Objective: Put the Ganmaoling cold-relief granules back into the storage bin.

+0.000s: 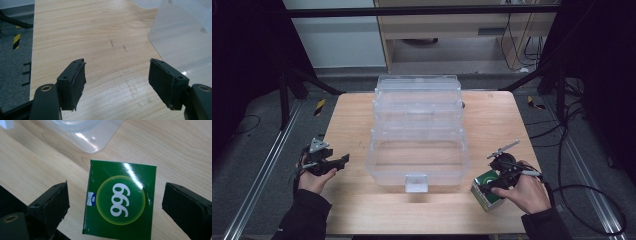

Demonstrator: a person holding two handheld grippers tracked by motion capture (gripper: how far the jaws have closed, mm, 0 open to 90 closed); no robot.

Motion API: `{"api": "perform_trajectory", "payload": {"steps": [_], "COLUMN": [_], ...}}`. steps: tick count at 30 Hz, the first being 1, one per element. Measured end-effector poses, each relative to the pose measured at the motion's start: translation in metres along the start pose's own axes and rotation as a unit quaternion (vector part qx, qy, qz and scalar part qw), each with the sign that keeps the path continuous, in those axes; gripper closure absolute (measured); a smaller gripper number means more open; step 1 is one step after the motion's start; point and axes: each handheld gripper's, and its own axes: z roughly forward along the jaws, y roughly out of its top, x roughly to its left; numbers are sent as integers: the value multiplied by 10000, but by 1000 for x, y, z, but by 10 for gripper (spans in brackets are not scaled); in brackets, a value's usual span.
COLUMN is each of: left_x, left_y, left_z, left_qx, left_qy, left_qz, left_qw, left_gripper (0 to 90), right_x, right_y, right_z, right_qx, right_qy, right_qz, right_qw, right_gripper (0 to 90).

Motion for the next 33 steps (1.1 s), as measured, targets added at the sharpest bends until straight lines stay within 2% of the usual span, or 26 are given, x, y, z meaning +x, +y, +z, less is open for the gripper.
{"api": "perform_trajectory", "payload": {"steps": [6, 10, 20, 33], "left_x": [-1, -1, -1, -1], "left_y": [0, 0, -1, -1], "left_z": [1, 1, 1, 2], "left_qx": [28, 42, 88, 110], "left_qy": [-14, -10, -17, -23], "left_qz": [8, 27, 62, 68], "left_qw": [10000, 10000, 9999, 9999], "left_gripper": [287, 286, 284, 285], "right_x": [0, -2, -6, -8], "right_y": [0, 0, -1, 0], "right_z": [7, 12, 23, 34], "right_qx": [225, 308, 459, 738], "right_qy": [-25, -14, 25, 38], "right_qz": [-3, 77, 51, 4], "right_qw": [9997, 9995, 9989, 9973], "right_gripper": [61, 57, 63, 119]}}
